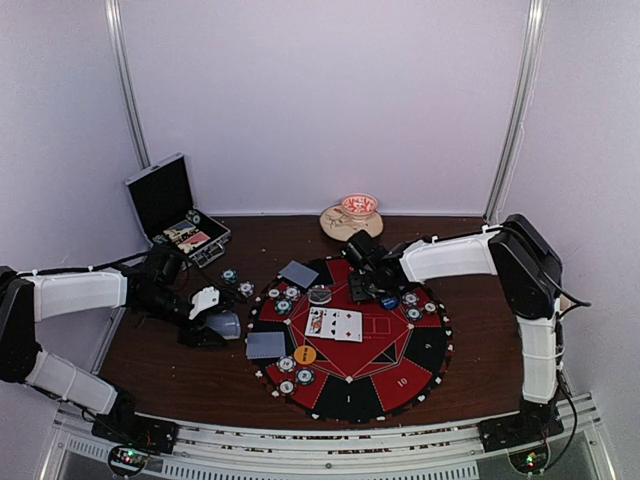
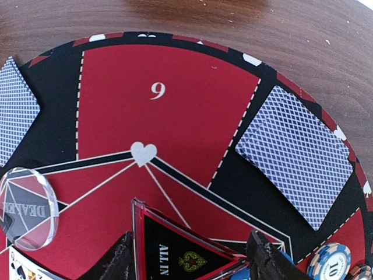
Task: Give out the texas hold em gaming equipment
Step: Place the all-in button in the small blind area.
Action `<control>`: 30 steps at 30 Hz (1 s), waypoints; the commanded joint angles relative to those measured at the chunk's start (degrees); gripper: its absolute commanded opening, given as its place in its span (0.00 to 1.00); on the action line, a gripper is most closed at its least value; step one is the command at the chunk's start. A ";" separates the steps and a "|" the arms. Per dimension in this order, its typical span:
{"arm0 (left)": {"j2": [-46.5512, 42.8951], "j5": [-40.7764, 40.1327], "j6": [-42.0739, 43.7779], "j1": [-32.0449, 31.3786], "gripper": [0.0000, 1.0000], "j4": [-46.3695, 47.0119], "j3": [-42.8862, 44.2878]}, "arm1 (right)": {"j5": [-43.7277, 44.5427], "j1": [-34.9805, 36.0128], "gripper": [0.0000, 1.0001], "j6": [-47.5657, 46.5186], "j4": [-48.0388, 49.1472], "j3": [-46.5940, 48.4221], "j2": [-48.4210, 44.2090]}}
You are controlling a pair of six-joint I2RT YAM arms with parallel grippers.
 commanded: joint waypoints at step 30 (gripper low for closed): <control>0.99 1.20 0.63 0.28 0.53 1.03 0.13 | 1.10 -3.78 0.65 -3.69 1.03 2.18 2.26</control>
